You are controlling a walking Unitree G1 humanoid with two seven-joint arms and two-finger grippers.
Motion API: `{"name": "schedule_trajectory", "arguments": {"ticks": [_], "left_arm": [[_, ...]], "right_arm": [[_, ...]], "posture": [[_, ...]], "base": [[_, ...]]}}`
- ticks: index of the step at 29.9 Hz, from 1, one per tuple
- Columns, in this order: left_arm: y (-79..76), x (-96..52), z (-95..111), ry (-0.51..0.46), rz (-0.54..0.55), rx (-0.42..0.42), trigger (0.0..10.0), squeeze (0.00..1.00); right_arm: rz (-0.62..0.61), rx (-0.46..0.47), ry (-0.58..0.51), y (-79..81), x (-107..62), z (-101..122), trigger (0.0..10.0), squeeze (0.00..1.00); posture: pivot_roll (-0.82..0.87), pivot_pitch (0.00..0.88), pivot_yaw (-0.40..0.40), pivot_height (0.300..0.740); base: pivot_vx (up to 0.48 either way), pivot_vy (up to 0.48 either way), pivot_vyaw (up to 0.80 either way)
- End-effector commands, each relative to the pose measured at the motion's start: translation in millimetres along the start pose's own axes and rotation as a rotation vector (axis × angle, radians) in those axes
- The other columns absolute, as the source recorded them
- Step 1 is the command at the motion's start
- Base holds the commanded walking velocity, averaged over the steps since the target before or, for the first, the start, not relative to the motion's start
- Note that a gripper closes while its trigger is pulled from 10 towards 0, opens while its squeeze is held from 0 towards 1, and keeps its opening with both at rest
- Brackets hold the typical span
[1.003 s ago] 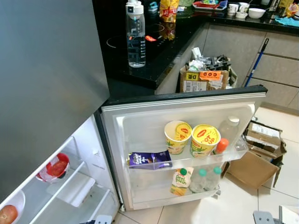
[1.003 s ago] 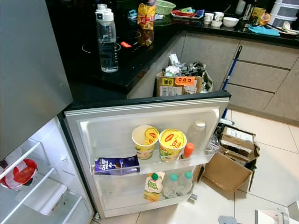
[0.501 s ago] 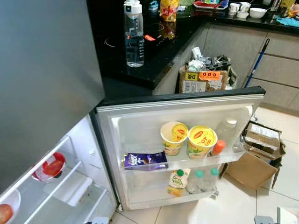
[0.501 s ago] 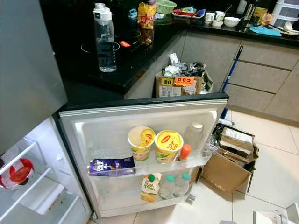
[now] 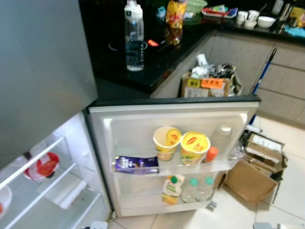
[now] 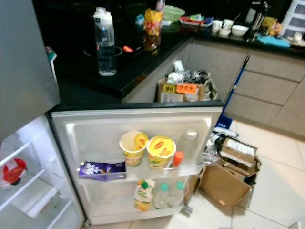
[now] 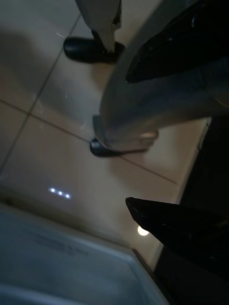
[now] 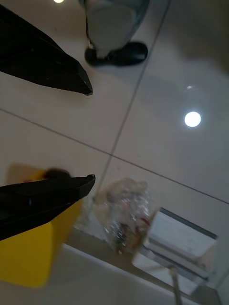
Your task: Restocking fridge
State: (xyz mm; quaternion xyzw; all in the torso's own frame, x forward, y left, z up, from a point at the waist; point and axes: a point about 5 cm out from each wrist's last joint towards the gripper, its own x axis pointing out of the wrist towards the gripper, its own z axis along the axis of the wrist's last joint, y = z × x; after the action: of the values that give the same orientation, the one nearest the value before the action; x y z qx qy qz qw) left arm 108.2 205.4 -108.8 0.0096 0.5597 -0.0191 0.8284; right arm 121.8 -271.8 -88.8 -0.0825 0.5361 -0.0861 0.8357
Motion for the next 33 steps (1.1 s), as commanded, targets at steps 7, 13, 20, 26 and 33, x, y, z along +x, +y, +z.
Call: {"name": "schedule_trajectory", "arguments": {"ticks": [7,13,20,26,33], "left_arm": [[-11.7,0.4,-12.8,0.058,-0.040,0.006,10.0,0.00],[-12.5,0.1,-15.0,0.065,-0.046,0.016,10.0,0.00],[-13.6,0.7,-12.3,0.057,-0.051,0.020,10.0,0.00],[-15.1,0.9,-11.6,0.055,-0.059,0.022,10.0,0.00],[-17.2,0.6,-15.3,0.064,-0.067,0.016,10.0,0.00]], "right_arm": [[0.009,-0.069,-0.018,-3.9,0.3,6.8,10.0,0.00],[0.046,-0.098,-0.009,-0.2,0.3,4.9,10.0,0.00],[0.080,-0.091,-0.010,4.2,0.2,3.3,10.0,0.00],[0.097,-0.097,-0.008,5.9,0.1,2.6,10.0,0.00],[0.102,-0.106,-0.017,4.6,0.1,4.8,10.0,0.00]], "posture": [[-0.08,0.000,-0.062,0.740],[-0.09,0.000,-0.058,0.740],[-0.09,0.000,-0.055,0.740],[-0.08,0.000,-0.062,0.740],[-0.08,0.000,-0.061,0.740]], "base": [[0.000,-0.404,0.00],[0.000,-0.403,0.09],[0.000,-0.404,0.76],[0.000,-0.402,0.80],[0.000,-0.377,0.80]]}}
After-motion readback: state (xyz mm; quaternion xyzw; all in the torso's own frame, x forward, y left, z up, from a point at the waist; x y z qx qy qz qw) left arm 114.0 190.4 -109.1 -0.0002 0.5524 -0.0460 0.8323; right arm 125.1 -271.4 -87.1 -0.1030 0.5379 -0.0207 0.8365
